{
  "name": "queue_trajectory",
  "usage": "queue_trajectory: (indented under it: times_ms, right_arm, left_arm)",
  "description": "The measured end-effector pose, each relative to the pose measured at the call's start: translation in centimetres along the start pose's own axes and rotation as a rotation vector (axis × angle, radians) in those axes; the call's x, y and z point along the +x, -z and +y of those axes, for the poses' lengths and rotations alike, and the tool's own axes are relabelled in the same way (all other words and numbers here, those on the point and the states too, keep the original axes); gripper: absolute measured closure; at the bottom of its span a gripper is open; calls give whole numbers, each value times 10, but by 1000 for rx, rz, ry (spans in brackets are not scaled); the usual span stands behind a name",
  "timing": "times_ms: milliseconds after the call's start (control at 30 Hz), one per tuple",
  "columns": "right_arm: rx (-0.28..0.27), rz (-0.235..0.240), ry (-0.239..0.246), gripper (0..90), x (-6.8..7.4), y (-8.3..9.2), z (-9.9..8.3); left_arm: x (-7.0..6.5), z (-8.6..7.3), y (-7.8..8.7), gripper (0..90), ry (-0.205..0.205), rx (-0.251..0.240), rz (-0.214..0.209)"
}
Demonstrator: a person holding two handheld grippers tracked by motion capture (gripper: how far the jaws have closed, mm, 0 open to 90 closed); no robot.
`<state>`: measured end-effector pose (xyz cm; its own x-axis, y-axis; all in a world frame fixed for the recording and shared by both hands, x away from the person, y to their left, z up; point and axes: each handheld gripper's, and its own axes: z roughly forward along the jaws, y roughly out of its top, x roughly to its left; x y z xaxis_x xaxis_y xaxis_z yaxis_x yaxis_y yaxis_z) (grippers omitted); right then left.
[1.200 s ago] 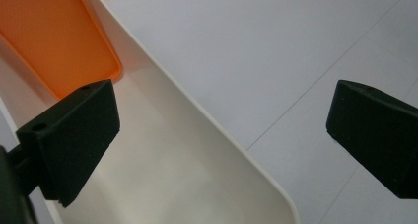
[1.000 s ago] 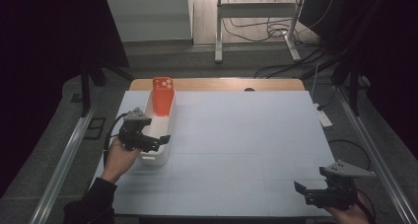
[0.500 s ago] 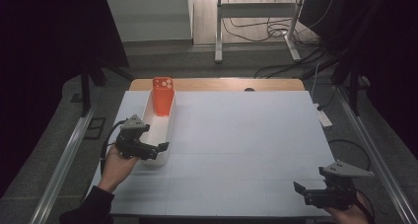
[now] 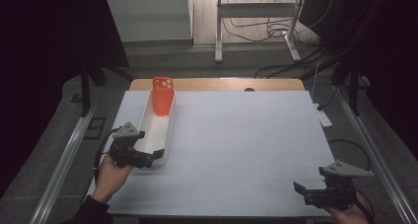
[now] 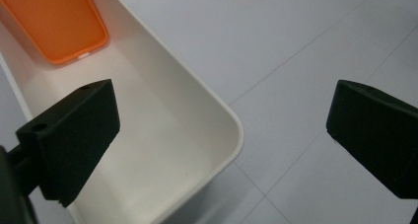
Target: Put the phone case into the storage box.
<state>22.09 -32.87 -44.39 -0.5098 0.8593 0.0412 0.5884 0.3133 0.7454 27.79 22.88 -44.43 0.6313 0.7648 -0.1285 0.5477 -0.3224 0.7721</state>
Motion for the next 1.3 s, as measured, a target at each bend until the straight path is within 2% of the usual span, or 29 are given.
queue_trajectory:
  times_ms: [633,1133,1300]
  right_arm:
    - [1,-3,4,0,0,0,0]
    - [2,-3,0,0,0,0,0]
    - [3,-4,1,0,0,0,0]
  left_arm:
    - [-4,-28,29,9,62,-31,24]
    - [-11,-43,43,14,56,-30,63]
    - [-12,-49,49,13,66,-37,76]
